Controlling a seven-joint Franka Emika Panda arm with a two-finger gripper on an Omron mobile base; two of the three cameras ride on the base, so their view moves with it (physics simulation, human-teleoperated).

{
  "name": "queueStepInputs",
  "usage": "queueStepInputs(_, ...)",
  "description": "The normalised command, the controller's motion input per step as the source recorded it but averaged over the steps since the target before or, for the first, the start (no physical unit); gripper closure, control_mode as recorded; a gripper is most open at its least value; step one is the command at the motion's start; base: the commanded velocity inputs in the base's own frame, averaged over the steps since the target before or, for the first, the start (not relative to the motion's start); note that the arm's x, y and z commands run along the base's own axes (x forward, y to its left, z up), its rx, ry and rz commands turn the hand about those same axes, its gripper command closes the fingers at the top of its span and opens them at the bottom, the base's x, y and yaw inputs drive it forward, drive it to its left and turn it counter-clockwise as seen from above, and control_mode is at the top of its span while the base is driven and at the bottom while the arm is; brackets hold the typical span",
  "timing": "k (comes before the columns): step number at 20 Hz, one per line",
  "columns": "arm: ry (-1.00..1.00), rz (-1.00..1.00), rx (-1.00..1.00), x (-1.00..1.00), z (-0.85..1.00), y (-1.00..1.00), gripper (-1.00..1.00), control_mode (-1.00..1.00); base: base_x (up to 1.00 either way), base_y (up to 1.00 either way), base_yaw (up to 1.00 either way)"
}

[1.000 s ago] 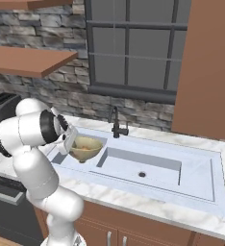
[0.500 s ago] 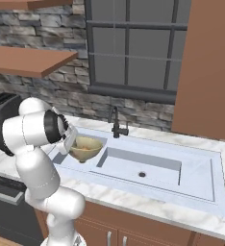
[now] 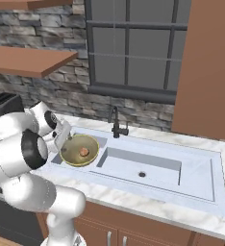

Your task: Pick the tangerine from the cabinet and place it in the bowl. Then pick the bowl and place it in the sink. Then turn on the sink facuet.

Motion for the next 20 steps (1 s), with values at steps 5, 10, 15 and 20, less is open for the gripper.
queueStepInputs(5, -0.04, 0.00, 0.06, -0.99, 0.54, -0.10, -1.00, -1.00, 0.00, 0.00, 0.00)
queueStepInputs(10, 0.00, 0.00, 0.17, -0.94, 0.63, -0.18, -1.00, -1.00, 0.00, 0.00, 0.00)
queueStepInputs(15, -0.02, 0.00, 0.22, -0.54, 0.67, -0.39, -1.00, -1.00, 0.00, 0.00, 0.00)
queueStepInputs(20, -0.23, -0.01, 0.21, -0.38, 0.32, -0.52, -1.00, -1.00, 0.00, 0.00, 0.00)
